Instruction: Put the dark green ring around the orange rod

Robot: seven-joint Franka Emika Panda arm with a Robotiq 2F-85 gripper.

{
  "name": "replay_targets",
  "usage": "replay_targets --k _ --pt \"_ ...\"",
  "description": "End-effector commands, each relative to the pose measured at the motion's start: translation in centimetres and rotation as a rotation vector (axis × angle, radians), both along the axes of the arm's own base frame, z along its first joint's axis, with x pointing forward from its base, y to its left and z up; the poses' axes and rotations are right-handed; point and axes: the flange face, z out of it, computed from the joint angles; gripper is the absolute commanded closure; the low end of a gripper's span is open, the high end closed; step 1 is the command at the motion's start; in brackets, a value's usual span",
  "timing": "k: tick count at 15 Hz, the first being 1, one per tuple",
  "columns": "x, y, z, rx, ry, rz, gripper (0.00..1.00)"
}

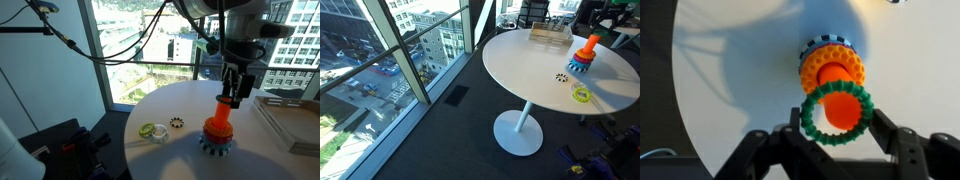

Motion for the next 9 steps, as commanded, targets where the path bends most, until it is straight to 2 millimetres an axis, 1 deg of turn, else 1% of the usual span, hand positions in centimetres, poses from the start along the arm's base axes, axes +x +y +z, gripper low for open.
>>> replay_targets --k 1,6,9 --pt "-0.5 -0.3 -0.3 0.043 0.019 -0.008 0.55" --pt "-2.0 -0.3 -0.4 0.081 0.031 -0.034 0.55" --pt "-2.7 -0.6 -0.9 0.106 0.034 -0.051 0.55"
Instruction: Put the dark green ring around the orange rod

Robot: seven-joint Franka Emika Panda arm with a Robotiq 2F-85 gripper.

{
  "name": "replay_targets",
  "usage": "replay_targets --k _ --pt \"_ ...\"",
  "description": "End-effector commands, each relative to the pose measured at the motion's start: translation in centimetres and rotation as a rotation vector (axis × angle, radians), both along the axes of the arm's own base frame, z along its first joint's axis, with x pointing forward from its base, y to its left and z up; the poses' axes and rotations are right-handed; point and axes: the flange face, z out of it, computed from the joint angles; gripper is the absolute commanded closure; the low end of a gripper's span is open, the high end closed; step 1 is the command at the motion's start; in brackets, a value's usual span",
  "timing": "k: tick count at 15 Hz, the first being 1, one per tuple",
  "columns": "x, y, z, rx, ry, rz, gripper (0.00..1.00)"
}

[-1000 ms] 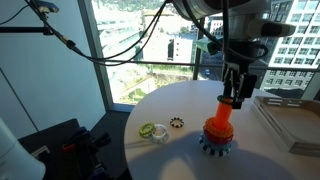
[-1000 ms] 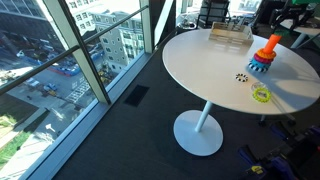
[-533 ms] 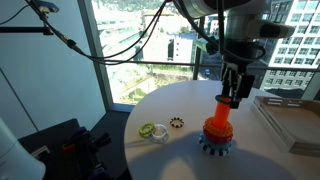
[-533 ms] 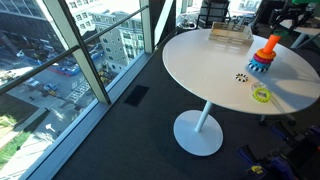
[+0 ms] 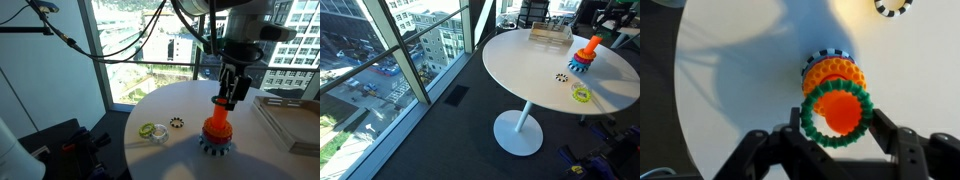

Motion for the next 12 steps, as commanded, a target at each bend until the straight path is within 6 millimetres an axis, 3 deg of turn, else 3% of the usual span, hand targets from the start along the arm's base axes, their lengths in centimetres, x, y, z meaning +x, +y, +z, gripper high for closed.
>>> replay_targets --k 1,12 --pt "-1.7 -0.2 -1.1 0.058 0.016 -0.021 0.55" --pt "-2.6 -0.6 -2.2 0.069 -0.068 -0.072 0.55"
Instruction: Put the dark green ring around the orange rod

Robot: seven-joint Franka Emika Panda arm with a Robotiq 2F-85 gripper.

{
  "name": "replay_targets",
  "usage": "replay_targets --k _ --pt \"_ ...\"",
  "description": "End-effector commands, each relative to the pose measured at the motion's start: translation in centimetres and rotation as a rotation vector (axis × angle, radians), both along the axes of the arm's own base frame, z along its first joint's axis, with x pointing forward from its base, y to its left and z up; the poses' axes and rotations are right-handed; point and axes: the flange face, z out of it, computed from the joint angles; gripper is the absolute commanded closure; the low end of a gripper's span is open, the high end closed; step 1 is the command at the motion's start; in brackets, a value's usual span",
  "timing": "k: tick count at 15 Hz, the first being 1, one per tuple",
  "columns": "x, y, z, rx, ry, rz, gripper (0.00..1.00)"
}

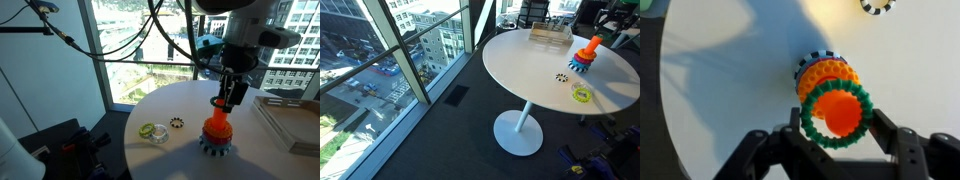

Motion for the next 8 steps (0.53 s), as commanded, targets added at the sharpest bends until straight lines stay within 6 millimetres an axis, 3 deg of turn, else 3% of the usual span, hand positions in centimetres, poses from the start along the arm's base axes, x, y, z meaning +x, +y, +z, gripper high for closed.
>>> replay_targets --k 1,8 --pt "-0.9 0.1 -1.8 0.01 -0.009 -0.001 0.55" --pt "0.1 0.0 -1.1 -0.022 -0.036 -0.005 0.55"
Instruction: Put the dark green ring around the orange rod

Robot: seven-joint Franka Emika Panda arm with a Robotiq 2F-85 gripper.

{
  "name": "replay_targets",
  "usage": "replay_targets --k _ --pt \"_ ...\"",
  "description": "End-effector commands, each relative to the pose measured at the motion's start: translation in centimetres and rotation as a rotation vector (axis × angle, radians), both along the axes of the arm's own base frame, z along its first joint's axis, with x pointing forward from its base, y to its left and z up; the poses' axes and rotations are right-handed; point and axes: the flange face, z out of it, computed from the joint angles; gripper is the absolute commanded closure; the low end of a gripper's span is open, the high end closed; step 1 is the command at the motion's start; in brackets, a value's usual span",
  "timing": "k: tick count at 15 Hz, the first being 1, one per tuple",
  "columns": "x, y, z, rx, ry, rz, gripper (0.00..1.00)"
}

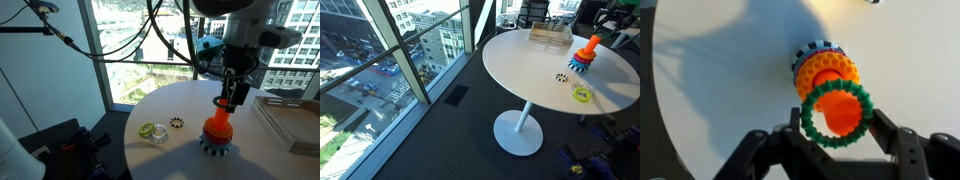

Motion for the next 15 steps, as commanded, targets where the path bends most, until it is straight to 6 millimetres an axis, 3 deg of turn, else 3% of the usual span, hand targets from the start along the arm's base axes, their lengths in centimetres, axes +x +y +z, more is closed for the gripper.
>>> replay_targets --k 1,15 --pt "0.1 0.1 -1.1 0.001 0.0 -0.001 0.55" --pt "1.5 0.7 -1.8 0.001 0.059 0.015 0.55"
